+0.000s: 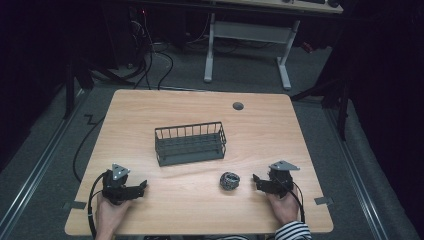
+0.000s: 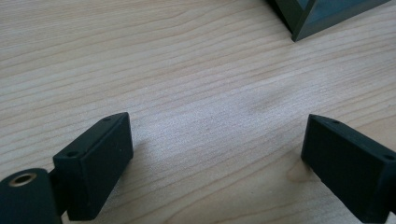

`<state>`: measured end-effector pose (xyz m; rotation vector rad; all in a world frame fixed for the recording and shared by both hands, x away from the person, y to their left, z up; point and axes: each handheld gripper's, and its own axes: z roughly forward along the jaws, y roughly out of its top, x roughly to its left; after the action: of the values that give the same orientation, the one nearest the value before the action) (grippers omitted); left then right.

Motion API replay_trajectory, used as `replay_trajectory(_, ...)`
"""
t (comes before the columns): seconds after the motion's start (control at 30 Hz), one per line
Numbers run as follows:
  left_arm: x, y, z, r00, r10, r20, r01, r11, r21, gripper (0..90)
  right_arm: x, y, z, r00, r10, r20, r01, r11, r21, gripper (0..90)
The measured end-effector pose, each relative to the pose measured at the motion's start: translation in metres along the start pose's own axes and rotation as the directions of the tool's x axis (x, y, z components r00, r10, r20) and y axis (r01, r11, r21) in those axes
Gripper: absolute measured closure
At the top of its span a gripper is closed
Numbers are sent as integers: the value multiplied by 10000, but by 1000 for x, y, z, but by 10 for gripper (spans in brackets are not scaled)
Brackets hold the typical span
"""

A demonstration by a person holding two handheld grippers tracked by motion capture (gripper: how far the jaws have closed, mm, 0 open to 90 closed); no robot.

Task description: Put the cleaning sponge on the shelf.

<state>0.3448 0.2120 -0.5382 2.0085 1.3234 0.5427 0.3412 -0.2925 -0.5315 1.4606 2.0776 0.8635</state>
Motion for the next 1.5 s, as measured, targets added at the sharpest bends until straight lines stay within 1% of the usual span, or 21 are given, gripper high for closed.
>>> replay_trajectory(0.13, 1, 0, -1, 9999, -103, -109, 101, 9999, -123, 156, 0, 0, 0, 10000, -5, 10, 5, 10000, 0, 221)
replay_trajectory(0.2, 1, 0, -1, 9999, -101, -127, 100, 9999, -109, 161, 0, 0, 0, 10000, -11, 2, 11, 10000, 20, 209)
replay_trajectory(0.27, 1, 0, -1, 9999, -96, -130, 95, 9999, -126, 173, 1, 1, 1, 9999, -115, -27, 115, 9999, 56, 196)
replay_trajectory(0.4, 0, 1, -1, 9999, 28, -134, -30, 9999, -153, 188, 1, 3, 2, 9999, -90, -74, 91, 9999, 90, 206)
replay_trajectory(0.43, -1, 1, -1, 10000, 40, -53, -41, 9999, -167, 193, 1, 3, 2, 10000, -79, -56, 79, 9999, 79, 215)
replay_trajectory(0.53, -4, 3, -2, 9999, 114, 41, -113, 9996, -260, 203, 0, 3, 1, 10000, -76, -25, 77, 10000, 57, 314)
replay_trajectory(0.63, -6, 6, -4, 9997, 196, 146, -190, 9991, -370, 209, -1, 4, 1, 9999, -88, -91, 88, 10000, -25, 372)
replay_trajectory(0.7, -8, 8, -6, 9995, 248, 220, -236, 9983, -532, 218, -1, 6, 1, 9993, -57, -358, 54, 10000, -76, 427)
replay_trajectory(0.77, -9, 9, -7, 9993, 250, 263, -235, 9981, -567, 222, -1, 7, 1, 9990, -84, -442, 77, 9999, -145, 440)
replay_trajectory(0.8, -11, 12, -9, 9989, 283, 369, -258, 9975, -663, 224, -1, 9, 0, 9978, -88, -653, 67, 9994, -325, 470)
replay_trajectory(0.87, -12, 15, -11, 9983, 308, 500, -270, 9968, -750, 232, -1, 11, -1, 9962, 0, -866, -40, 9989, -460, 482)
replay_trajectory(0.9, -13, 16, -11, 9980, 284, 573, -237, 9964, -812, 243, -2, 12, -1, 9954, 1, -956, -43, 9990, -438, 482)
replay_trajectory(1.17, -20, 26, -12, 9946, 327, 983, -219, 9938, -1091, 274, 3, 33, -6, 9873, -281, -1562, 172, 9973, -708, 525)
replay_trajectory(1.23, -22, 29, -12, 9940, 359, 1030, -242, 9933, -1133, 280, 6, 40, -6, 9843, -388, -1720, 258, 9967, -773, 528)
replay_trajectory(1.37, -26, 35, -11, 9931, 459, 1078, -332, 9926, -1172, 306, 14, 55, -4, 9768, -750, -2006, 589, 9946, -850, 530)
replay_trajectory(1.5, -30, 42, -8, 9916, 495, 1198, -366, 9935, -1080, 338, 25, 70, 0, 9654, -1098, -2365, 893, 9914, -956, 530)
